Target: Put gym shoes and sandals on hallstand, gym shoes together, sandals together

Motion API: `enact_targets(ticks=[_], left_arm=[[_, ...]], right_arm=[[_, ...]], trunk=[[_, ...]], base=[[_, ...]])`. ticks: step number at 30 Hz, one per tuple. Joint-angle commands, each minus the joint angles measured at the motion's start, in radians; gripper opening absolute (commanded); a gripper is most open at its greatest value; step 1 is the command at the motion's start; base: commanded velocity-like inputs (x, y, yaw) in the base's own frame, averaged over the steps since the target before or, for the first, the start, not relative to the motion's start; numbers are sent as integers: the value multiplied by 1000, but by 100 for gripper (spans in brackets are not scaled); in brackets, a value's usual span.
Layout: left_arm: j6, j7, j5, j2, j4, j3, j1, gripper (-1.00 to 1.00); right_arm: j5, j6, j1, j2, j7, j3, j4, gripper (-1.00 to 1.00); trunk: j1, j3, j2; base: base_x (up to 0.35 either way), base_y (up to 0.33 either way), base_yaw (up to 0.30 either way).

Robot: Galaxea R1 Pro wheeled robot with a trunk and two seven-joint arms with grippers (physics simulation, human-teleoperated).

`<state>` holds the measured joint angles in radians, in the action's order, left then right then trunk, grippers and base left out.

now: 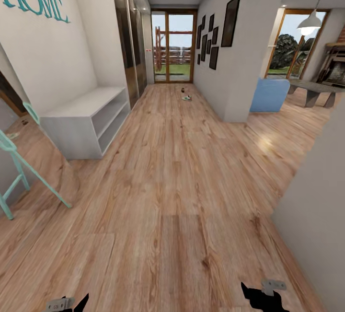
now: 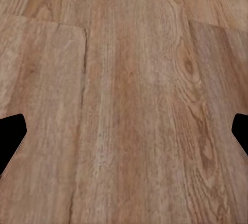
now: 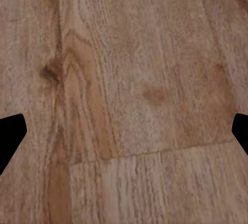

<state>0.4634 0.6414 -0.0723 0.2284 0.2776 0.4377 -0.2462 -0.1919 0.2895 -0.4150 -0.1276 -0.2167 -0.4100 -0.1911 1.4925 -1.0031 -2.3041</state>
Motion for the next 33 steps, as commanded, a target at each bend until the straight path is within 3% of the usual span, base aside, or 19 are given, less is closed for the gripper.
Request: enact_targets(ticks=[1, 33], left_arm=[[-2, 9, -8, 0, -1, 3, -1, 100], [-2, 9, -8, -2, -1, 3, -1, 100]], right_arm=[[-9, 4, -1, 1, -5, -9, 1, 100], [-11, 50, -1, 2, -12, -9, 28, 100]], trunk=[[0, -1, 0], [0, -1, 0]], base=[[339, 0, 0], [339, 0, 0]])
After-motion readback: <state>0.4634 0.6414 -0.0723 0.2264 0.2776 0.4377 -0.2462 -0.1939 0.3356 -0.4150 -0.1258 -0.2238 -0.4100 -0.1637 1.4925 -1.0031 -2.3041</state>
